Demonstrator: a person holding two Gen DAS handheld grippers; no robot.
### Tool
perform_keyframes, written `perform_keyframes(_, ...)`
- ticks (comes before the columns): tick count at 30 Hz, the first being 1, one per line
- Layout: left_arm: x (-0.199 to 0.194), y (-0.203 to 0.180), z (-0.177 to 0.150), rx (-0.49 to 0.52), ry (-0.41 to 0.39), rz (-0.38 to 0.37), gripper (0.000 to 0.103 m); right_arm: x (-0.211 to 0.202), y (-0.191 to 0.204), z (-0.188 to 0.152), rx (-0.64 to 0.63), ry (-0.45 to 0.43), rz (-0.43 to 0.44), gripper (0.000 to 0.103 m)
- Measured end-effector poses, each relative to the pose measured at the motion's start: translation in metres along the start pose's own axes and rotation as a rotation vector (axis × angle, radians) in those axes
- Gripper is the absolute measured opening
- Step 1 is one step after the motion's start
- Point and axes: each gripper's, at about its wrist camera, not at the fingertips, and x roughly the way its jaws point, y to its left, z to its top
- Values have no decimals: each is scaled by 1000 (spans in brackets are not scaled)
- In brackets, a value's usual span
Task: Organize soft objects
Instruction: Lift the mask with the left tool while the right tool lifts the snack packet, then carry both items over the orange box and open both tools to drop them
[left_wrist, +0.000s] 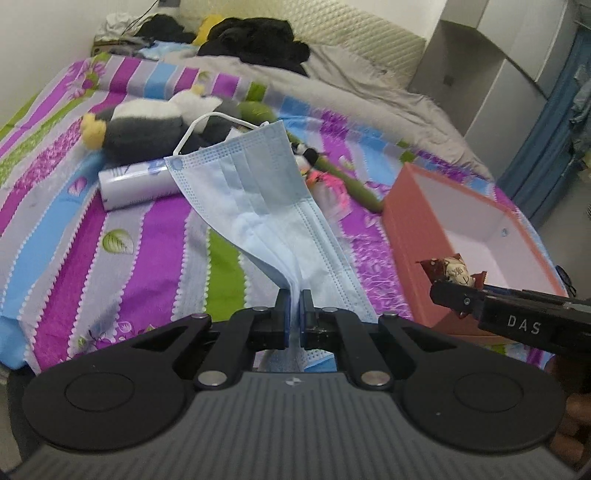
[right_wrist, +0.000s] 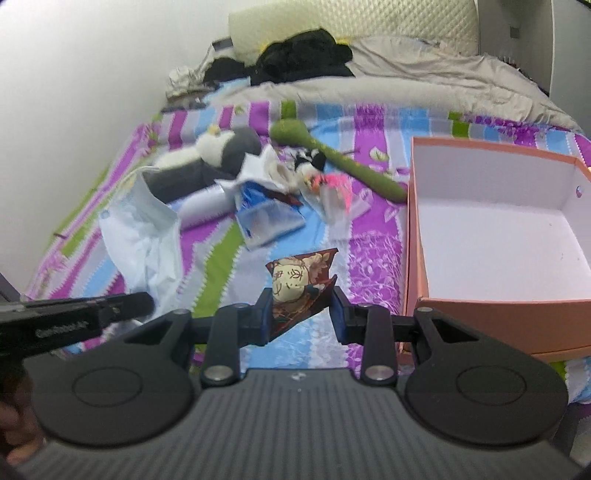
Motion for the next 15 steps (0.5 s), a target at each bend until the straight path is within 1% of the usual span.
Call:
perform_keyframes(7,-31,-16,3,43,-22,-52,6,-36,12,-1,-1,-58,9,35)
perform_keyframes(15,-45,-38,-3,96,-21,-120,6,-63,9,-8,15,-108,-14,35)
